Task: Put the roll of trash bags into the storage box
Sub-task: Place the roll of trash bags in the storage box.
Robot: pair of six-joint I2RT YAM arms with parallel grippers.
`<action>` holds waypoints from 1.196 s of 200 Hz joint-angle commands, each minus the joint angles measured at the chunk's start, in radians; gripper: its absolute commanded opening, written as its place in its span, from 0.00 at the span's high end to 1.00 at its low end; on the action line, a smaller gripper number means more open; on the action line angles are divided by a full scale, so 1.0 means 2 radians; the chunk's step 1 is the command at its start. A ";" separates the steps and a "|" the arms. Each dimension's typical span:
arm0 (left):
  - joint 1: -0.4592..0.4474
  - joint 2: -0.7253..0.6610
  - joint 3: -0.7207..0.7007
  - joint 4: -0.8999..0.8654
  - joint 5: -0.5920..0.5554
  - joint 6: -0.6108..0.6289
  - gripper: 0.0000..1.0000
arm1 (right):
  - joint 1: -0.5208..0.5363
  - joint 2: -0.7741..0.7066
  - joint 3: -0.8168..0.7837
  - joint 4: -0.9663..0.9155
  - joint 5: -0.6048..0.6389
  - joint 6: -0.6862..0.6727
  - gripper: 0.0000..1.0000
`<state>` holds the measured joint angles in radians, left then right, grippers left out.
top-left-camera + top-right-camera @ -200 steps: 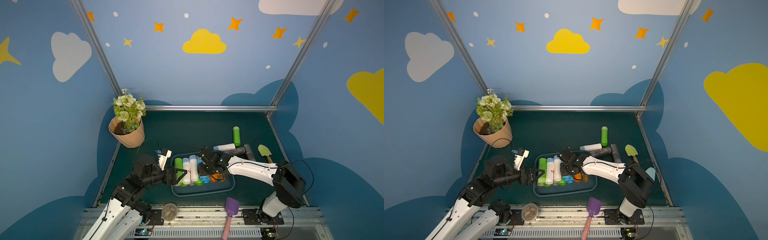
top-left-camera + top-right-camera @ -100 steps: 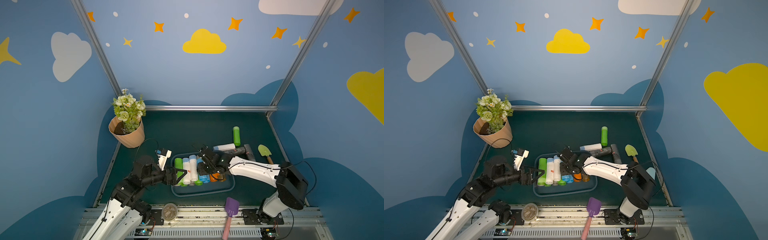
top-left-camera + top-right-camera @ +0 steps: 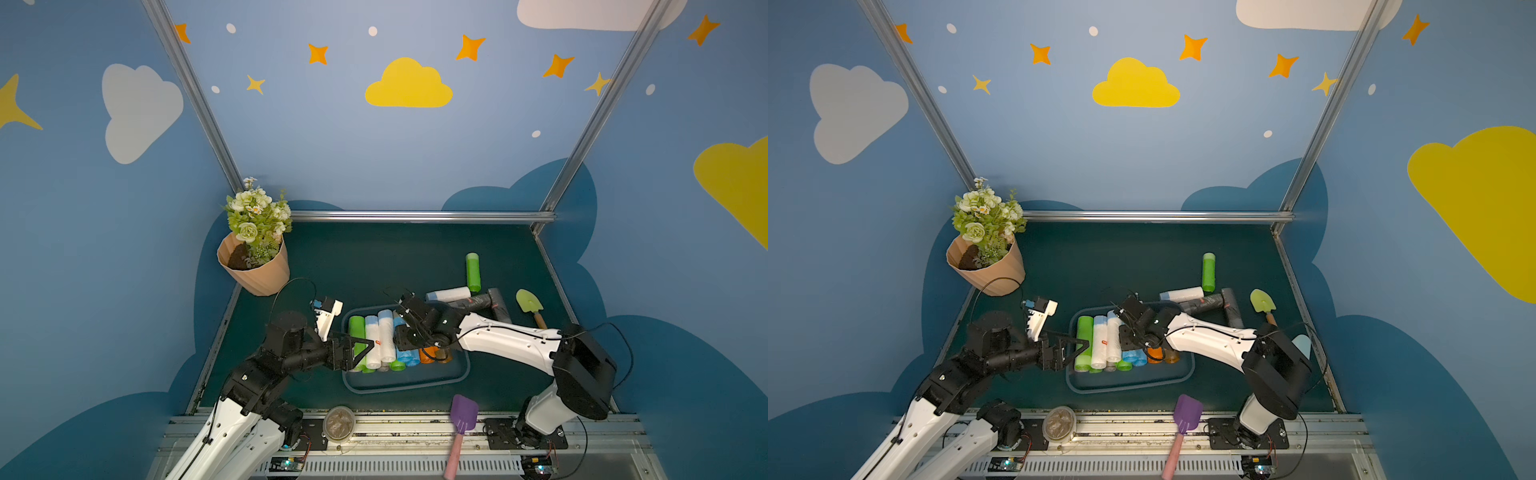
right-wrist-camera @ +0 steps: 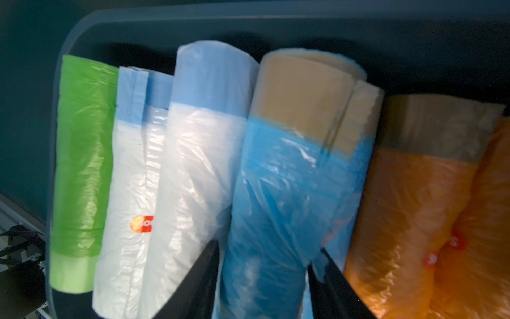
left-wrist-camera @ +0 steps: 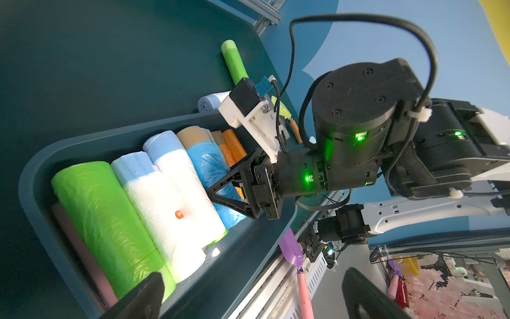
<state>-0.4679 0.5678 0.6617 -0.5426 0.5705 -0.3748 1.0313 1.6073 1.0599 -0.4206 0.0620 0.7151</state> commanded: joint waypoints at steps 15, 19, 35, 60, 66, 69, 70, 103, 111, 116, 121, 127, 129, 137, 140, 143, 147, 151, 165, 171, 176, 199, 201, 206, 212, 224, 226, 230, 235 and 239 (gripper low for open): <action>-0.001 -0.001 0.000 -0.001 0.003 0.007 0.00 | 0.005 -0.016 0.003 0.001 0.009 -0.015 0.49; -0.001 -0.001 0.000 -0.001 0.003 0.007 0.00 | 0.006 -0.018 0.004 -0.001 0.011 -0.016 0.48; -0.001 0.000 0.000 -0.002 0.003 0.007 0.00 | 0.006 -0.026 0.008 -0.015 0.019 -0.020 0.47; -0.001 0.002 0.000 -0.001 0.004 0.007 0.00 | 0.004 -0.042 0.010 -0.033 0.035 -0.023 0.45; -0.001 0.003 0.000 -0.002 0.005 0.007 0.00 | 0.002 -0.046 0.011 -0.036 0.039 -0.022 0.44; -0.001 0.003 0.001 -0.002 0.004 0.007 0.00 | 0.002 -0.047 0.011 -0.039 0.041 -0.022 0.44; -0.001 0.003 0.000 -0.002 0.005 0.007 0.00 | 0.001 -0.048 0.010 -0.040 0.042 -0.022 0.44; -0.001 0.005 0.000 -0.001 0.005 0.007 0.00 | -0.015 -0.067 0.008 -0.056 0.060 -0.026 0.41; -0.001 0.005 0.000 -0.001 0.005 0.007 0.00 | -0.022 -0.072 0.008 -0.060 0.059 -0.031 0.40; -0.001 0.006 0.000 -0.001 0.006 0.007 0.00 | -0.028 -0.074 0.008 -0.064 0.059 -0.034 0.39; -0.001 0.006 0.000 -0.001 0.006 0.007 0.00 | -0.033 -0.077 0.008 -0.066 0.060 -0.037 0.39; -0.001 0.007 0.001 -0.001 0.006 0.007 0.00 | -0.041 -0.080 0.007 -0.069 0.059 -0.041 0.38; -0.001 0.008 0.001 -0.002 0.006 0.007 0.00 | -0.044 -0.081 0.008 -0.070 0.059 -0.042 0.38; -0.001 0.008 0.001 -0.002 0.005 0.007 0.00 | -0.057 -0.087 0.007 -0.074 0.057 -0.049 0.38; -0.001 0.008 0.001 -0.002 0.006 0.007 0.00 | -0.063 -0.088 0.007 -0.076 0.055 -0.051 0.38; -0.001 0.009 0.001 -0.002 0.005 0.007 0.00 | -0.068 -0.091 0.007 -0.077 0.053 -0.054 0.38; -0.001 0.008 0.001 -0.002 0.004 0.007 0.00 | -0.076 -0.094 0.007 -0.079 0.051 -0.058 0.37; -0.001 0.009 0.001 -0.003 0.003 0.007 0.00 | -0.084 -0.096 0.007 -0.082 0.050 -0.061 0.37; 0.000 0.010 0.001 -0.003 0.000 0.008 0.00 | -0.112 -0.107 0.006 -0.088 0.046 -0.074 0.34; 0.001 0.011 0.001 -0.003 -0.001 0.008 0.00 | -0.126 -0.111 0.006 -0.092 0.044 -0.079 0.33; 0.001 0.014 0.001 -0.005 -0.004 0.009 0.00 | -0.138 -0.113 0.007 -0.095 0.043 -0.083 0.33; 0.004 0.036 0.010 -0.011 -0.024 0.007 0.00 | -0.198 -0.113 0.017 -0.108 0.037 -0.107 0.31; 0.004 0.038 0.011 -0.012 -0.027 0.006 0.00 | -0.204 -0.112 0.018 -0.109 0.036 -0.109 0.31; 0.004 0.048 0.016 -0.012 -0.033 0.001 0.00 | -0.219 -0.109 0.023 -0.111 0.033 -0.114 0.30; 0.004 0.060 0.025 -0.010 -0.036 -0.003 0.00 | -0.237 -0.104 0.030 -0.114 0.029 -0.122 0.30; 0.004 0.093 0.045 0.002 -0.028 -0.004 0.00 | -0.271 -0.088 0.047 -0.119 0.022 -0.137 0.30; 0.004 0.099 0.051 0.004 -0.026 -0.004 0.00 | -0.277 -0.084 0.050 -0.119 0.021 -0.139 0.30; 0.004 0.111 0.060 0.008 -0.022 -0.002 0.00 | -0.288 -0.077 0.057 -0.120 0.017 -0.143 0.30; 0.004 0.125 0.072 0.013 -0.018 0.001 0.00 | -0.301 -0.068 0.064 -0.120 0.013 -0.149 0.31; 0.004 0.137 0.084 0.016 -0.015 0.005 0.00 | -0.310 -0.059 0.072 -0.120 0.010 -0.153 0.31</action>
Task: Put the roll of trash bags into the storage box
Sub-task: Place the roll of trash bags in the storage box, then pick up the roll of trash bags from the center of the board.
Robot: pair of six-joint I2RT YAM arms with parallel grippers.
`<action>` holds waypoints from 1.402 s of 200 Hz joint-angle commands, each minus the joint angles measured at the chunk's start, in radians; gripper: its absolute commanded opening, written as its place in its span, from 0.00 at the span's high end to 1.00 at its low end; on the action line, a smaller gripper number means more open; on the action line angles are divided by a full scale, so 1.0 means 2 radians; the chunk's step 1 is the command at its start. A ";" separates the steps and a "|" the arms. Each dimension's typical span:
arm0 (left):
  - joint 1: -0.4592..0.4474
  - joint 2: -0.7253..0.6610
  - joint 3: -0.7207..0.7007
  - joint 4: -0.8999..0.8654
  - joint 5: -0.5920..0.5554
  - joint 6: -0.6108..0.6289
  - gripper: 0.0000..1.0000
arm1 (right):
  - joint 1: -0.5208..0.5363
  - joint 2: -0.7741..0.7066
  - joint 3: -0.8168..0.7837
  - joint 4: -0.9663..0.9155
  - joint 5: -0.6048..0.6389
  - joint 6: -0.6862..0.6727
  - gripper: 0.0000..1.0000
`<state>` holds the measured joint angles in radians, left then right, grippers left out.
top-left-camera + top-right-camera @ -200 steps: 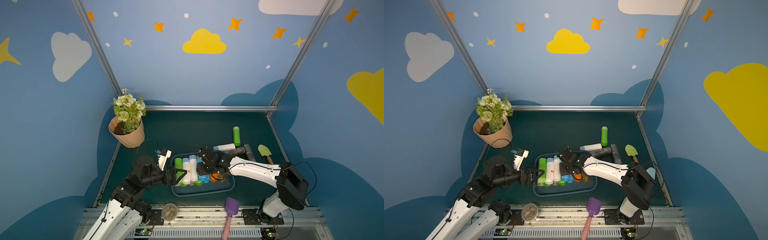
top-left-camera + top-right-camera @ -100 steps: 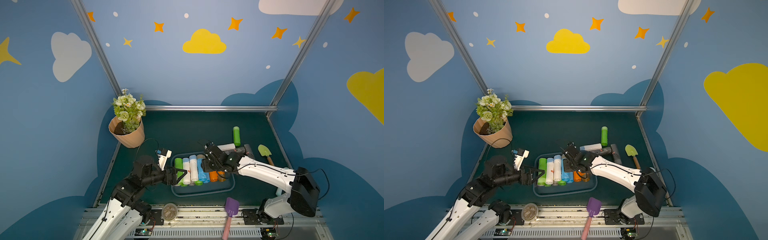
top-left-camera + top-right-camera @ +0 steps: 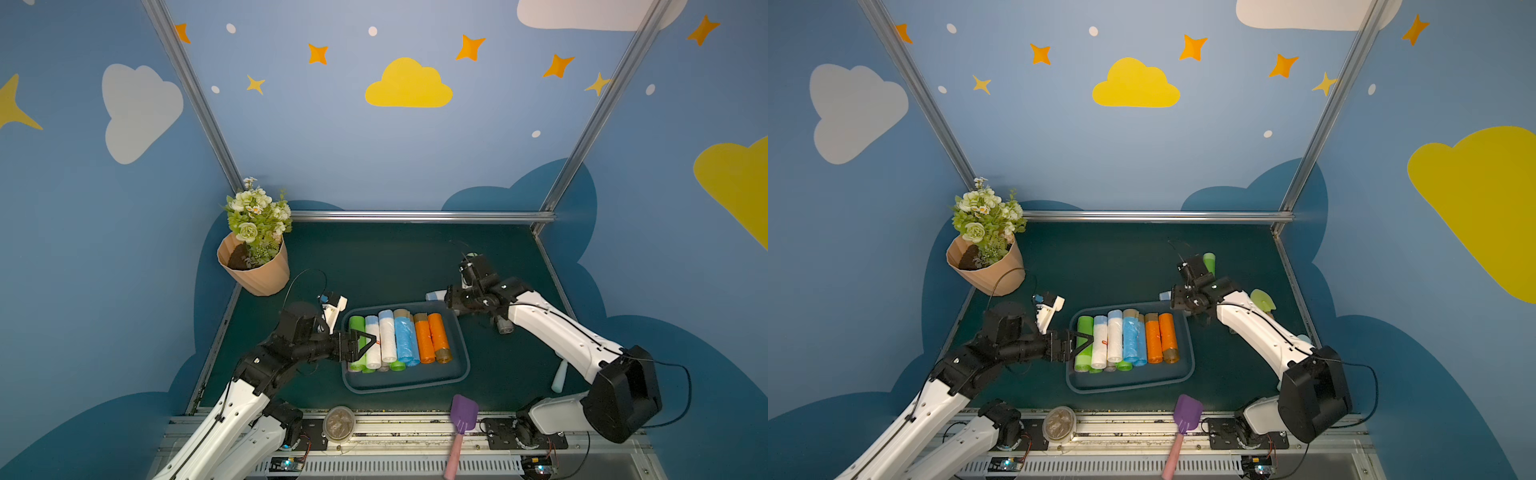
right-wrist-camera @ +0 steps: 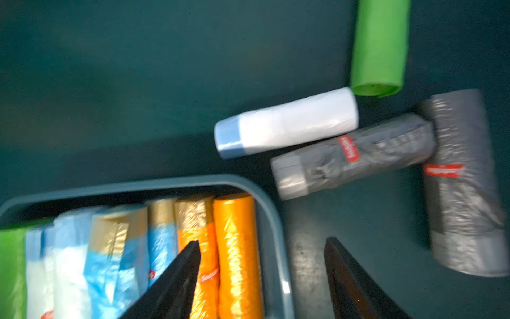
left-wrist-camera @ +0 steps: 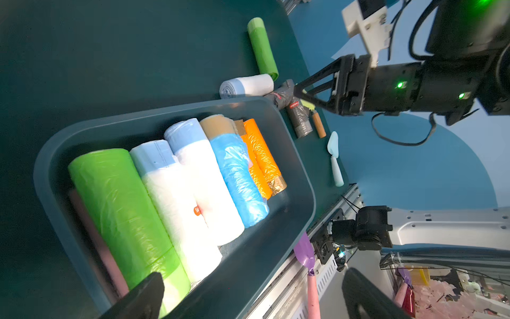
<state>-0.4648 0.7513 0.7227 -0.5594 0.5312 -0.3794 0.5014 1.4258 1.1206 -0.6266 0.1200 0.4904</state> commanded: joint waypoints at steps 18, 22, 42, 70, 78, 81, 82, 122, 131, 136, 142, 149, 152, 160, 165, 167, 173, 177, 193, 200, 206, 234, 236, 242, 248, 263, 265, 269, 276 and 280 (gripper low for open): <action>0.002 0.095 0.098 0.028 0.016 0.030 0.00 | -0.078 0.073 0.075 -0.018 -0.011 -0.057 0.31; 0.001 0.105 0.107 0.026 0.016 0.035 0.00 | -0.084 0.082 0.083 -0.019 -0.008 -0.062 0.31; 0.002 0.138 0.136 0.025 0.023 0.055 0.00 | -0.108 0.144 0.132 -0.027 0.003 -0.083 0.31; 0.002 0.167 0.154 0.038 0.052 0.085 0.00 | -0.135 0.234 0.205 -0.037 -0.005 -0.107 0.33; 0.002 0.172 0.156 0.041 0.057 0.091 0.00 | -0.141 0.256 0.223 -0.038 -0.006 -0.111 0.33; 0.002 0.173 0.155 0.043 0.059 0.094 0.00 | -0.144 0.264 0.230 -0.038 -0.006 -0.112 0.34; 0.002 0.173 0.155 0.043 0.060 0.094 0.00 | -0.145 0.267 0.232 -0.038 -0.006 -0.113 0.34; 0.022 0.173 0.123 0.093 0.087 0.079 0.00 | -0.171 0.367 0.330 -0.055 -0.025 -0.124 0.36; 0.025 0.172 0.119 0.095 0.086 0.075 0.00 | -0.172 0.387 0.354 -0.063 -0.028 -0.128 0.38; 0.027 0.171 0.117 0.097 0.086 0.073 0.00 | -0.172 0.397 0.365 -0.066 -0.031 -0.130 0.39; 0.030 0.169 0.113 0.099 0.085 0.070 0.00 | -0.172 0.408 0.379 -0.071 -0.033 -0.132 0.40; 0.033 0.168 0.111 0.101 0.083 0.069 0.00 | -0.172 0.420 0.395 -0.079 -0.036 -0.134 0.41; 0.035 0.167 0.109 0.102 0.082 0.068 0.00 | -0.172 0.426 0.401 -0.082 -0.036 -0.134 0.42; 0.038 0.167 0.107 0.104 0.080 0.067 0.00 | -0.173 0.437 0.415 -0.088 -0.034 -0.134 0.43; 0.041 0.167 0.107 0.105 0.080 0.066 0.00 | -0.173 0.442 0.421 -0.091 -0.032 -0.133 0.44; 0.042 0.168 0.106 0.105 0.080 0.066 0.00 | -0.172 0.445 0.423 -0.091 -0.030 -0.132 0.45; 0.046 0.170 0.106 0.105 0.080 0.064 0.00 | -0.173 0.451 0.428 -0.094 -0.027 -0.128 0.46; 0.049 0.172 0.106 0.104 0.080 0.062 0.00 | -0.172 0.455 0.432 -0.095 -0.028 -0.126 0.48; 0.057 0.179 0.108 0.099 0.080 0.059 0.00 | -0.172 0.465 0.438 -0.095 -0.037 -0.123 0.51; 0.059 0.180 0.108 0.099 0.081 0.058 0.00 | -0.172 0.468 0.440 -0.095 -0.039 -0.122 0.52; 0.060 0.179 0.108 0.100 0.082 0.057 0.00 | -0.172 0.471 0.445 -0.096 -0.040 -0.122 0.54; 0.062 0.175 0.104 0.104 0.082 0.054 0.00 | -0.172 0.475 0.458 -0.107 -0.040 -0.126 0.61; 0.062 0.174 0.104 0.103 0.082 0.053 0.00 | -0.172 0.475 0.458 -0.108 -0.039 -0.126 0.61; 0.062 0.174 0.103 0.102 0.081 0.054 0.00 | -0.173 0.474 0.459 -0.109 -0.037 -0.128 0.63; 0.062 0.173 0.103 0.101 0.080 0.054 0.00 | -0.173 0.472 0.460 -0.109 -0.034 -0.129 0.64; 0.062 0.172 0.101 0.097 0.076 0.057 0.00 | -0.175 0.467 0.462 -0.109 -0.025 -0.133 0.67; 0.062 0.172 0.102 0.096 0.075 0.057 0.00 | -0.175 0.467 0.463 -0.109 -0.024 -0.134 0.68; 0.063 0.172 0.101 0.095 0.075 0.057 0.00 | -0.176 0.465 0.464 -0.109 -0.022 -0.135 0.69; 0.063 0.171 0.100 0.093 0.072 0.058 0.00 | -0.177 0.461 0.466 -0.109 -0.018 -0.137 0.70; 0.062 0.171 0.100 0.091 0.072 0.058 0.00 | -0.177 0.459 0.466 -0.109 -0.017 -0.139 0.70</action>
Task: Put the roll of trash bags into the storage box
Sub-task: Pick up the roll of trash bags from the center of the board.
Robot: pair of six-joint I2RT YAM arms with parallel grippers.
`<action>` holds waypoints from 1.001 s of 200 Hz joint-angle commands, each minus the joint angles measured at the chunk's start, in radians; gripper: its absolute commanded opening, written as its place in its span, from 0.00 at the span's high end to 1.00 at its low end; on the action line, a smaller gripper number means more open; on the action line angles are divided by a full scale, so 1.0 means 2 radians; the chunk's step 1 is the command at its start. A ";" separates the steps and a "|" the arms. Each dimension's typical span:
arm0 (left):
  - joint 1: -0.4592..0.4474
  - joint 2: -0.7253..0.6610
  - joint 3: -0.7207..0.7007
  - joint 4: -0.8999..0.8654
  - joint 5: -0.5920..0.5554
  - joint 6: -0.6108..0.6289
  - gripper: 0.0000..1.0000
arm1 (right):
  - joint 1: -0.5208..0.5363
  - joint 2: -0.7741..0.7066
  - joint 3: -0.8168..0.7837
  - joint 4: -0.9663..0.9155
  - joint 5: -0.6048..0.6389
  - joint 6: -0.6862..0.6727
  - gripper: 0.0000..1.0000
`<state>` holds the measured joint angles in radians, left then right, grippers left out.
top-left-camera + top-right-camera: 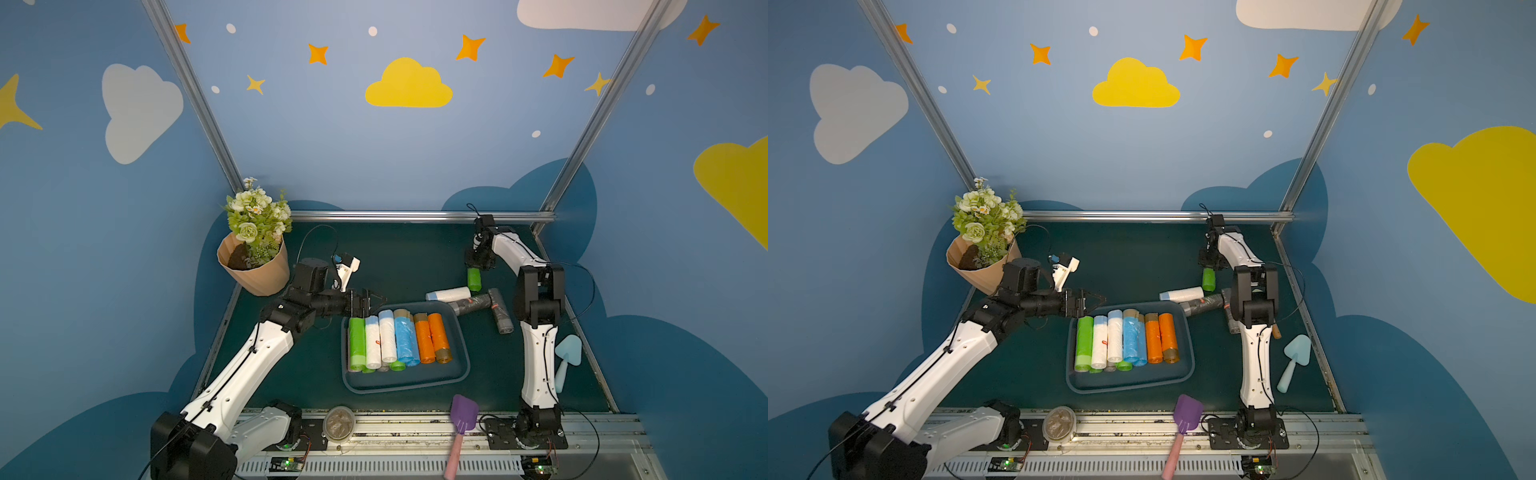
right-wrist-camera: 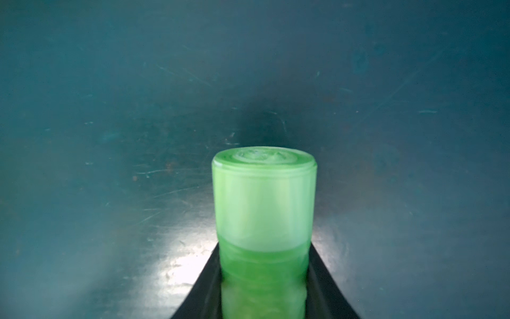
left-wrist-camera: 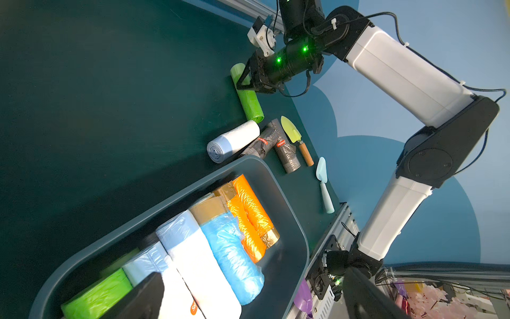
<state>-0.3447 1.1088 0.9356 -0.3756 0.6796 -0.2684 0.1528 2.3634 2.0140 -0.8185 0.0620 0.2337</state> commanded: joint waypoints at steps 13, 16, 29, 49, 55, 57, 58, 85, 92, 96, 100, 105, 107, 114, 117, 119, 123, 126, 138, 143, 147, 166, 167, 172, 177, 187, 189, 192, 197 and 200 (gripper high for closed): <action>0.002 -0.010 -0.008 -0.001 -0.006 0.003 0.00 | -0.004 -0.019 0.022 -0.012 0.016 -0.018 0.71; 0.002 -0.011 -0.008 -0.002 -0.006 0.003 0.00 | -0.004 -0.023 0.022 -0.011 0.017 -0.020 0.72; 0.002 -0.014 -0.010 0.000 -0.008 0.004 0.00 | -0.003 -0.040 0.010 -0.001 0.019 -0.023 0.73; 0.002 -0.014 -0.007 -0.007 -0.011 0.006 0.00 | -0.001 -0.079 -0.016 0.022 0.021 -0.024 0.74; 0.002 -0.014 -0.007 -0.009 -0.011 0.006 0.00 | 0.000 -0.090 -0.021 0.025 0.023 -0.025 0.74; 0.002 -0.015 -0.007 -0.009 -0.012 0.006 0.00 | 0.000 -0.092 -0.021 0.024 0.023 -0.026 0.74; 0.002 -0.015 -0.008 -0.009 -0.011 0.006 0.00 | 0.000 -0.094 -0.022 0.024 0.024 -0.027 0.74; 0.000 -0.028 -0.013 -0.011 -0.011 0.005 0.00 | 0.000 -0.128 -0.025 0.001 0.018 -0.031 0.74; -0.001 -0.034 -0.013 -0.012 -0.012 0.006 0.00 | 0.001 -0.140 -0.033 -0.002 0.011 -0.030 0.74; -0.002 -0.037 -0.013 -0.013 -0.013 0.006 0.00 | 0.002 -0.148 -0.040 -0.002 0.007 -0.029 0.74; -0.004 -0.040 -0.013 -0.014 -0.015 0.007 0.00 | 0.004 -0.158 -0.048 -0.001 0.003 -0.028 0.74; -0.006 -0.044 -0.012 -0.017 -0.016 0.008 0.00 | 0.007 -0.169 -0.058 0.001 0.000 -0.026 0.74; -0.006 -0.046 -0.012 -0.018 -0.017 0.008 0.00 | 0.007 -0.173 -0.062 0.001 -0.002 -0.025 0.74; -0.010 -0.054 -0.012 -0.019 -0.018 0.010 0.00 | 0.012 -0.189 -0.075 0.003 -0.006 -0.023 0.74; -0.011 -0.057 -0.011 -0.021 -0.019 0.011 0.00 | 0.014 -0.194 -0.079 0.003 -0.007 -0.023 0.74; -0.012 -0.059 -0.011 -0.020 -0.019 0.011 0.00 | 0.015 -0.198 -0.082 0.003 -0.008 -0.023 0.74; -0.014 -0.063 -0.011 -0.021 -0.020 0.012 0.00 | 0.017 -0.206 -0.086 0.000 -0.009 -0.021 0.74; -0.015 -0.067 -0.011 -0.021 -0.022 0.012 0.00 | 0.019 -0.211 -0.088 -0.003 -0.010 -0.020 0.74; -0.025 -0.078 -0.012 -0.019 -0.032 0.013 0.00 | 0.027 -0.232 -0.099 -0.013 -0.017 -0.012 0.74; -0.030 -0.082 -0.012 -0.022 -0.040 0.013 0.00 | 0.032 -0.242 -0.106 -0.015 -0.022 -0.009 0.74; -0.035 -0.085 -0.011 -0.026 -0.046 0.012 0.00 | 0.035 -0.251 -0.114 -0.016 -0.026 -0.006 0.74; -0.053 -0.104 -0.015 -0.054 -0.065 0.003 0.00 | 0.060 -0.294 -0.147 -0.019 -0.040 0.001 0.74; -0.053 -0.106 -0.016 -0.056 -0.065 0.002 0.00 | 0.062 -0.296 -0.148 -0.019 -0.040 0.001 0.73; -0.057 -0.114 -0.020 -0.064 -0.069 -0.003 0.00 | 0.069 -0.305 -0.154 -0.023 -0.040 0.003 0.73; -0.060 -0.124 -0.026 -0.072 -0.072 -0.008 0.00 | 0.075 -0.314 -0.158 -0.029 -0.040 0.004 0.73; -0.063 -0.149 -0.041 -0.086 -0.074 -0.019 0.00 | 0.090 -0.329 -0.164 -0.041 -0.042 0.005 0.73; -0.063 -0.155 -0.045 -0.089 -0.074 -0.021 0.00 | 0.092 -0.332 -0.165 -0.044 -0.043 0.004 0.73; -0.064 -0.163 -0.050 -0.093 -0.073 -0.022 0.00 | 0.096 -0.335 -0.165 -0.048 -0.046 0.006 0.73; -0.066 -0.176 -0.059 -0.101 -0.071 -0.024 0.00 | 0.100 -0.341 -0.168 -0.053 -0.051 0.009 0.73; -0.067 -0.185 -0.063 -0.105 -0.070 -0.025 0.00 | 0.103 -0.345 -0.169 -0.057 -0.054 0.010 0.73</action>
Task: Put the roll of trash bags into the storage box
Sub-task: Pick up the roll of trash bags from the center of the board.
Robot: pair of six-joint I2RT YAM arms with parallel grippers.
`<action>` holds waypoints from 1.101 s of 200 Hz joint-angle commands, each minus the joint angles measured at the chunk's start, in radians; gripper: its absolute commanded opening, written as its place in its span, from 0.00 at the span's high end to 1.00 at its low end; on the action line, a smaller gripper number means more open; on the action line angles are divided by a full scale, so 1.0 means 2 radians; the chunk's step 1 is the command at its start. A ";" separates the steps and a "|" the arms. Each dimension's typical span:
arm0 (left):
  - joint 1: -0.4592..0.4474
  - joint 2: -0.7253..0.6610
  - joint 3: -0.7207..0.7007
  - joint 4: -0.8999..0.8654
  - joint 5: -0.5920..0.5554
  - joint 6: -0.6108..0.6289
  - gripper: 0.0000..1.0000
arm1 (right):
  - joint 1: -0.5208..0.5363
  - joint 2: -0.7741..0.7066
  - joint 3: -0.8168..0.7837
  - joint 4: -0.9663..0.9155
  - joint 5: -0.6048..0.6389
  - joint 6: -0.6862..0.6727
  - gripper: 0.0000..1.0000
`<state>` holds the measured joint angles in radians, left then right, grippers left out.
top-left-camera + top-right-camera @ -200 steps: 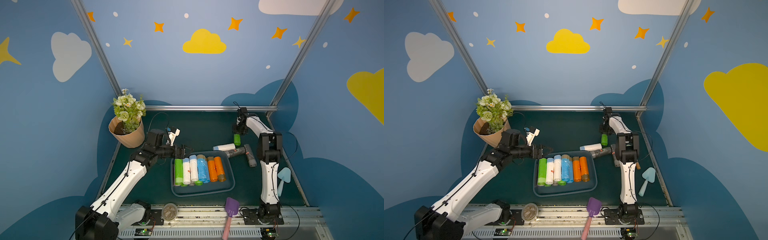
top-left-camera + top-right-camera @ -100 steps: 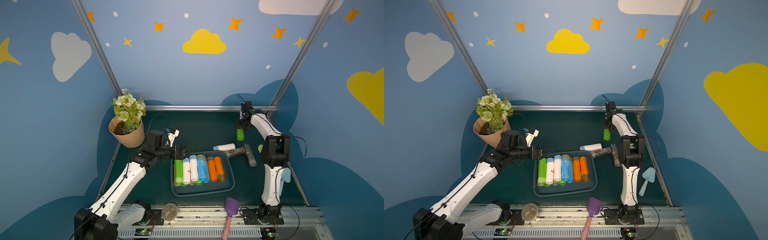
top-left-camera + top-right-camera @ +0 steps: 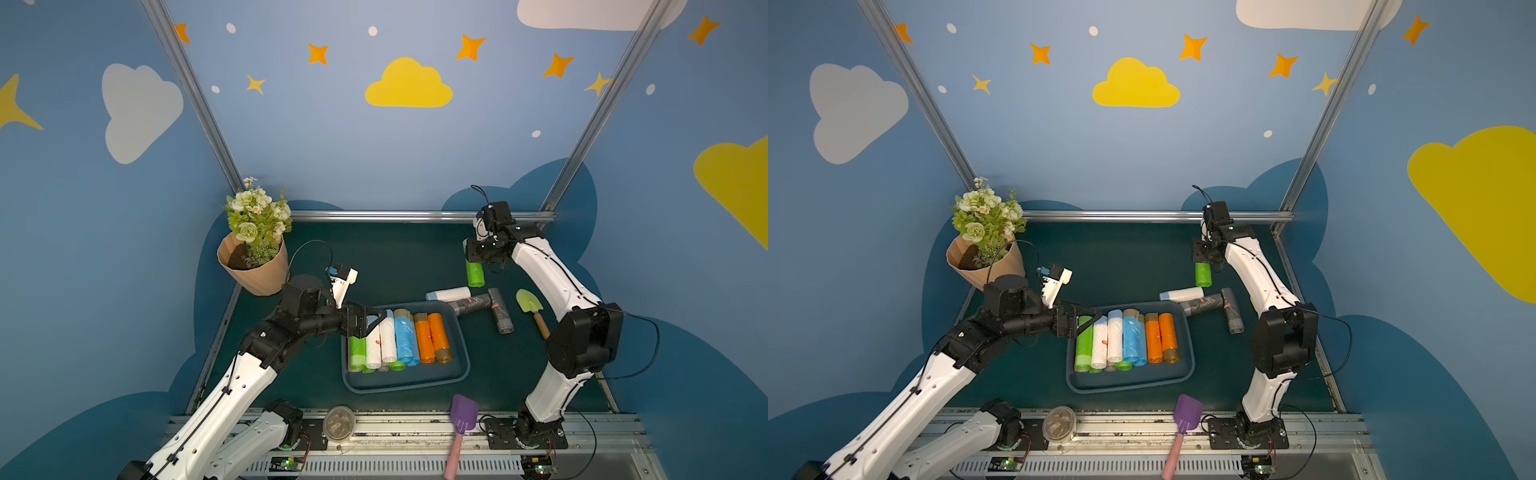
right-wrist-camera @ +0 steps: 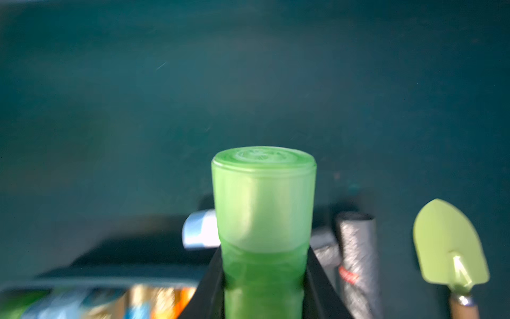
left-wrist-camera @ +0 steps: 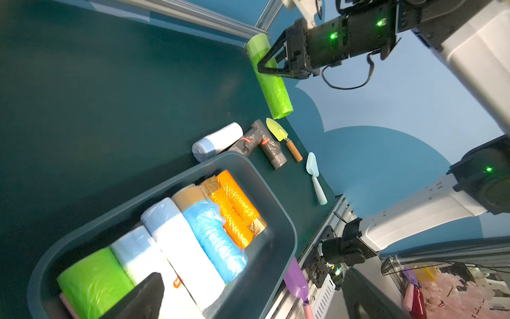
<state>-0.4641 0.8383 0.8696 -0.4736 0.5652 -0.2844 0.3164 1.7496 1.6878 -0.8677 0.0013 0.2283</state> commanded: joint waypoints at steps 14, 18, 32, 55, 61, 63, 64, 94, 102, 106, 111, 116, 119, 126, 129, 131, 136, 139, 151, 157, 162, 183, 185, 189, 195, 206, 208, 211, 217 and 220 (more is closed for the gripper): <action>-0.009 -0.088 -0.050 -0.082 -0.010 -0.018 0.00 | 0.035 -0.058 -0.018 -0.041 -0.038 0.024 0.73; -0.010 -0.098 -0.053 -0.089 -0.012 -0.018 0.00 | 0.040 -0.065 -0.024 -0.042 -0.040 0.027 0.73; -0.014 -0.136 -0.078 -0.082 -0.019 -0.028 0.00 | 0.057 -0.087 -0.045 -0.040 -0.041 0.037 0.73; -0.021 -0.169 -0.091 -0.054 0.000 -0.020 0.00 | 0.083 -0.122 -0.083 -0.029 -0.046 0.059 0.73; -0.020 -0.172 -0.091 -0.057 -0.002 -0.019 0.00 | 0.089 -0.130 -0.096 -0.024 -0.047 0.066 0.73; -0.020 -0.172 -0.091 -0.057 -0.003 -0.018 0.00 | 0.091 -0.134 -0.100 -0.023 -0.047 0.068 0.73; -0.021 -0.172 -0.091 -0.058 -0.003 -0.019 0.00 | 0.092 -0.136 -0.102 -0.022 -0.048 0.069 0.73; -0.022 -0.161 -0.091 -0.064 -0.023 -0.021 0.00 | 0.124 -0.173 -0.152 -0.008 -0.046 0.094 0.73; -0.022 -0.154 -0.090 -0.069 -0.033 -0.020 0.00 | 0.132 -0.183 -0.167 -0.003 -0.044 0.101 0.73; -0.022 -0.150 -0.088 -0.072 -0.038 -0.021 0.00 | 0.136 -0.188 -0.174 0.000 -0.044 0.105 0.73; -0.022 -0.144 -0.087 -0.075 -0.041 -0.020 0.00 | 0.140 -0.194 -0.184 0.005 -0.044 0.110 0.72; -0.022 -0.138 -0.086 -0.076 -0.043 -0.020 0.00 | 0.144 -0.200 -0.195 0.011 -0.044 0.116 0.72; -0.022 -0.135 -0.085 -0.077 -0.043 -0.020 0.00 | 0.146 -0.204 -0.201 0.015 -0.044 0.119 0.72; -0.022 -0.131 -0.084 -0.077 -0.042 -0.020 0.00 | 0.151 -0.211 -0.215 0.024 -0.046 0.128 0.72; -0.021 -0.129 -0.085 -0.077 -0.043 -0.022 0.00 | 0.153 -0.214 -0.219 0.030 -0.048 0.131 0.72; -0.022 -0.128 -0.086 -0.077 -0.044 -0.022 0.00 | 0.154 -0.215 -0.224 0.033 -0.049 0.133 0.72; -0.022 -0.127 -0.086 -0.077 -0.048 -0.023 0.00 | 0.157 -0.218 -0.233 0.040 -0.052 0.139 0.72; -0.021 -0.127 -0.086 -0.078 -0.051 -0.024 0.00 | 0.159 -0.219 -0.238 0.043 -0.054 0.141 0.72; -0.021 -0.126 -0.084 -0.082 -0.064 -0.024 0.00 | 0.166 -0.219 -0.253 0.053 -0.059 0.150 0.72; -0.021 -0.124 -0.085 -0.083 -0.066 -0.024 0.00 | 0.172 -0.219 -0.259 0.058 -0.058 0.154 0.72; -0.020 -0.124 -0.084 -0.083 -0.066 -0.023 0.00 | 0.175 -0.218 -0.263 0.063 -0.057 0.158 0.72; -0.020 -0.121 -0.085 -0.083 -0.067 -0.025 0.00 | 0.189 -0.213 -0.282 0.087 -0.057 0.171 0.72; -0.020 -0.121 -0.085 -0.083 -0.067 -0.025 0.00 | 0.191 -0.213 -0.283 0.089 -0.056 0.172 0.72; -0.020 -0.120 -0.085 -0.083 -0.067 -0.025 0.00 | 0.193 -0.212 -0.287 0.094 -0.056 0.175 0.72; -0.020 -0.119 -0.084 -0.083 -0.066 -0.024 0.00 | 0.196 -0.210 -0.292 0.102 -0.056 0.178 0.72; -0.020 -0.117 -0.084 -0.083 -0.066 -0.024 0.00 | 0.201 -0.204 -0.301 0.117 -0.055 0.185 0.72; -0.020 -0.117 -0.084 -0.083 -0.065 -0.024 0.00 | 0.203 -0.203 -0.302 0.119 -0.055 0.186 0.72; -0.020 -0.117 -0.084 -0.083 -0.064 -0.024 0.00 | 0.204 -0.201 -0.304 0.124 -0.054 0.189 0.72; -0.020 -0.116 -0.084 -0.083 -0.064 -0.024 0.00 | 0.207 -0.198 -0.309 0.133 -0.054 0.193 0.72; -0.020 -0.117 -0.084 -0.083 -0.064 -0.023 0.00 | 0.209 -0.197 -0.311 0.137 -0.054 0.195 0.72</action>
<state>-0.5053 0.6029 0.6876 -0.6334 0.4458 -0.3340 0.7124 1.3361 1.0908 -0.7002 -0.0994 0.5655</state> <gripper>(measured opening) 0.999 0.316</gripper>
